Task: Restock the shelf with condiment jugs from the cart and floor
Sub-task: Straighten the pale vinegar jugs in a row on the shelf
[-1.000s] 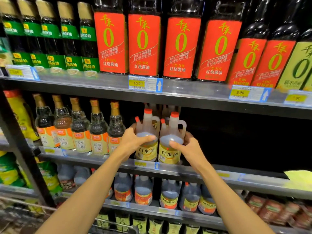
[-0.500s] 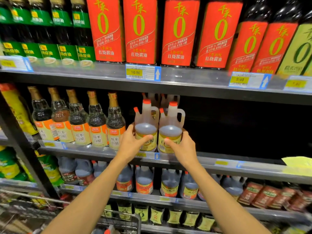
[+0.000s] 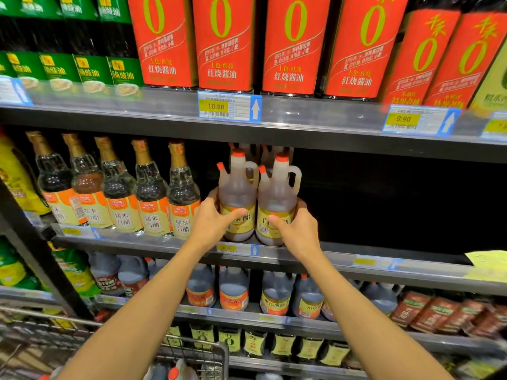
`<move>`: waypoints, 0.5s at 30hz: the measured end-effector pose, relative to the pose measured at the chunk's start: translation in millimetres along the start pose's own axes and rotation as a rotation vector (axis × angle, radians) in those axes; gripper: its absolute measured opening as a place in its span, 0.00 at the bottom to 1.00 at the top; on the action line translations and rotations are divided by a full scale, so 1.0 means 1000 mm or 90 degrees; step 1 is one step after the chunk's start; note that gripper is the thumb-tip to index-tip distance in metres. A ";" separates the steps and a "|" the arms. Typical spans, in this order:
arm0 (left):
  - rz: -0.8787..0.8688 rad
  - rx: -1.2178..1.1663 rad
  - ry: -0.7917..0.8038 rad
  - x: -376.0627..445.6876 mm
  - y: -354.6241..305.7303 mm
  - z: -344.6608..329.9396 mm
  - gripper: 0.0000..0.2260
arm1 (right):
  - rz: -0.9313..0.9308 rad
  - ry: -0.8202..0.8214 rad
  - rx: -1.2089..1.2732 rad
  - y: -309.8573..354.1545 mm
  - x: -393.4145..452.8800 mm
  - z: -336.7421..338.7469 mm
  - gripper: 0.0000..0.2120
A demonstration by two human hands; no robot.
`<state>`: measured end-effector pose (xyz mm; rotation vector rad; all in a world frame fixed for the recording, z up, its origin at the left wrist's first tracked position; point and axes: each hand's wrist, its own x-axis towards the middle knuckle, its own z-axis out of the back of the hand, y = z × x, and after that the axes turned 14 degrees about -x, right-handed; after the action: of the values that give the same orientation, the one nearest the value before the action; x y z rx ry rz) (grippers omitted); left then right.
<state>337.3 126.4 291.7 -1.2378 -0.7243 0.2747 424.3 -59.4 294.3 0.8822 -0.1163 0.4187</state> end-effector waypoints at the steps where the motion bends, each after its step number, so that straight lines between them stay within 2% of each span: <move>1: 0.000 0.006 -0.002 0.000 -0.001 0.000 0.33 | -0.001 -0.001 0.003 0.000 0.001 -0.001 0.34; 9: 0.023 -0.005 -0.012 0.013 0.007 -0.004 0.33 | -0.007 0.004 0.033 0.001 0.013 -0.006 0.33; 15: 0.052 -0.037 0.003 0.024 0.013 -0.007 0.36 | -0.014 0.016 0.059 0.000 0.024 -0.010 0.28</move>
<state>362.6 138.6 287.6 -1.3240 -0.6823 0.3192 445.6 -44.3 294.6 0.9684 -0.0636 0.4166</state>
